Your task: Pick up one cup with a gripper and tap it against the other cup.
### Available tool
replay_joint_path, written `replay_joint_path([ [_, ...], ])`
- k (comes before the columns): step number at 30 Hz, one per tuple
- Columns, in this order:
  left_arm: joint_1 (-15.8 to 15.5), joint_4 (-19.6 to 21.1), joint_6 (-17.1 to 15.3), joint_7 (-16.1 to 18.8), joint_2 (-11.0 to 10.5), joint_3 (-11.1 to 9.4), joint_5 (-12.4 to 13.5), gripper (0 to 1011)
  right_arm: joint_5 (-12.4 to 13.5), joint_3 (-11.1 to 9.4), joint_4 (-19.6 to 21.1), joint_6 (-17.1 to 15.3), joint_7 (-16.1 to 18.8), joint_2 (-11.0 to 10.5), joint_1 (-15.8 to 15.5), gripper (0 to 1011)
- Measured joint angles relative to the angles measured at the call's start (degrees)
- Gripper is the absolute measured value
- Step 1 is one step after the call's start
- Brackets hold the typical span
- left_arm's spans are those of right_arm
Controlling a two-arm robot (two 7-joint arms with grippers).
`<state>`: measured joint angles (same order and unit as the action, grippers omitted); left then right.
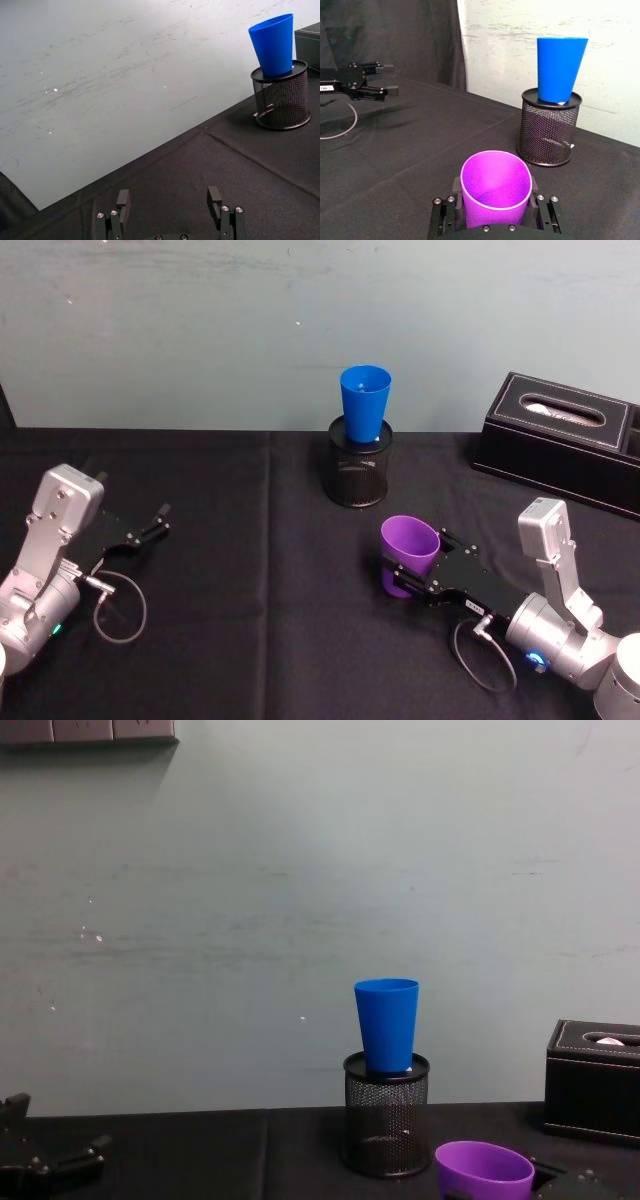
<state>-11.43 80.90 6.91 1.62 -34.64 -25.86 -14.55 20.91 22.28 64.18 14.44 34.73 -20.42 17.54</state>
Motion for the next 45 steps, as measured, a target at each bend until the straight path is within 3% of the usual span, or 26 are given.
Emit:
replay_joint_path([
  [26, 0.00, 0.00, 0.00, 0.00, 0.00, 0.00, 0.00, 1011, 0.00, 0.00, 0.00, 0.00, 0.00, 0.00, 0.00, 731],
  [29, 0.00, 0.00, 0.00, 0.00, 0.00, 0.00, 0.00, 1011, 0.00, 0.00, -0.01, 0.00, 0.00, 0.00, 0.00, 767],
  [36, 0.00, 0.00, 0.00, 0.00, 0.00, 0.00, 0.00, 1011, 0.00, 0.00, 0.00, 0.00, 0.00, 0.00, 0.00, 978],
  [45, 0.00, 0.00, 0.00, 0.00, 0.00, 0.00, 0.00, 1011, 0.00, 0.00, 0.00, 0.00, 0.00, 0.00, 0.00, 1003],
])
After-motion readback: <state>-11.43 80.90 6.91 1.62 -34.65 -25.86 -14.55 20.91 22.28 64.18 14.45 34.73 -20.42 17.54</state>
